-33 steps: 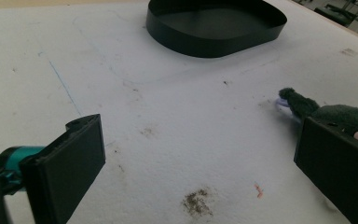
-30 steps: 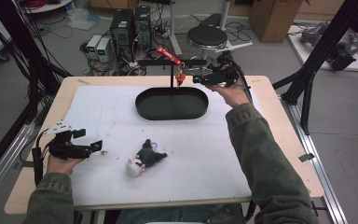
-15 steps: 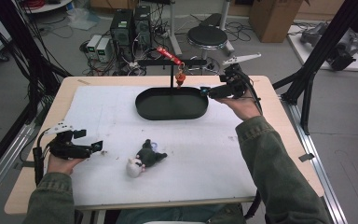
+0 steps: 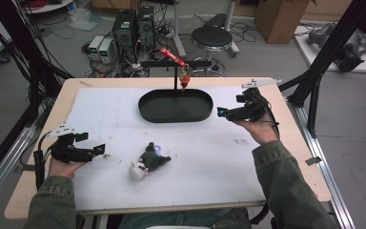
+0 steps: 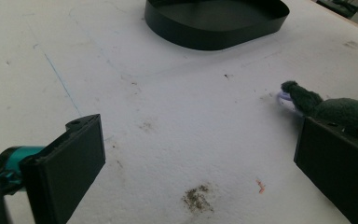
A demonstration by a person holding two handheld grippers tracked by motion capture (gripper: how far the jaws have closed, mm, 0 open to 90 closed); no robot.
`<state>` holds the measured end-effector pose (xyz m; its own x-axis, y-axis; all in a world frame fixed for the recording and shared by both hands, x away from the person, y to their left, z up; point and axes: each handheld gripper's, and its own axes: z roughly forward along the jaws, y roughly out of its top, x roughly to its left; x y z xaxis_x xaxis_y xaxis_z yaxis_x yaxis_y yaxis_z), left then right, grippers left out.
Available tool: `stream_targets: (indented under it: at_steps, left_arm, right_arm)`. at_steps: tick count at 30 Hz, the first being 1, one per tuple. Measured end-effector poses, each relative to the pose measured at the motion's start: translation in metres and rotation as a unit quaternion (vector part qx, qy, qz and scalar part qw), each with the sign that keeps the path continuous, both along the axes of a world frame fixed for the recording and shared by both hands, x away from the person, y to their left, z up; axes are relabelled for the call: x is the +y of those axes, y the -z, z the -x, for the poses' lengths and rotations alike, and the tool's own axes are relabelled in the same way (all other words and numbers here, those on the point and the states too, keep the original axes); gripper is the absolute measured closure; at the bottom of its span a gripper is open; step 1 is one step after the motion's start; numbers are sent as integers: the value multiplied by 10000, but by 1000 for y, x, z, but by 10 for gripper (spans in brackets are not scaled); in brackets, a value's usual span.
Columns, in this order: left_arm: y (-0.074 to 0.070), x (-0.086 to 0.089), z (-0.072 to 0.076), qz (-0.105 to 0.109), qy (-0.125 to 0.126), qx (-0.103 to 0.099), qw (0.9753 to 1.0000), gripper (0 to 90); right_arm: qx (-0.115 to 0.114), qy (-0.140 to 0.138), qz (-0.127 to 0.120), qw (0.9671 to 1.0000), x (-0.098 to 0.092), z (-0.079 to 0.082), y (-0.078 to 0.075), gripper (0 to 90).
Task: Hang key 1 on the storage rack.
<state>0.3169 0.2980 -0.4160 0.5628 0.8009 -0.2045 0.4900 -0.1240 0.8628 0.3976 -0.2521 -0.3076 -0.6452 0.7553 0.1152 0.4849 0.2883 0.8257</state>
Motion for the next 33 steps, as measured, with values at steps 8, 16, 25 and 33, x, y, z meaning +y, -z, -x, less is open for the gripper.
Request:
stream_targets:
  at_steps: [8, 16, 25, 33]
  left_arm:
    - [0, -1, 0, 3, -4, 30, 10000, 23]
    - [0, 0, 0, -13, -6, 15, 10000, 23]
    - [0, 0, 0, -12, -7, 31, 10000, 23]
    - [-1, 0, 1, -31, -40, 23, 10000, 23]
  right_arm:
    - [-4, 145, -29, 9999, -19, 15, 22, 6]
    - [-101, 182, 34, 9998, -25, 26, 31, 7]
    - [-162, 214, 93, 9996, -35, 37, 44, 6]
    - [-178, 242, -6, 9995, -43, 46, 56, 6]
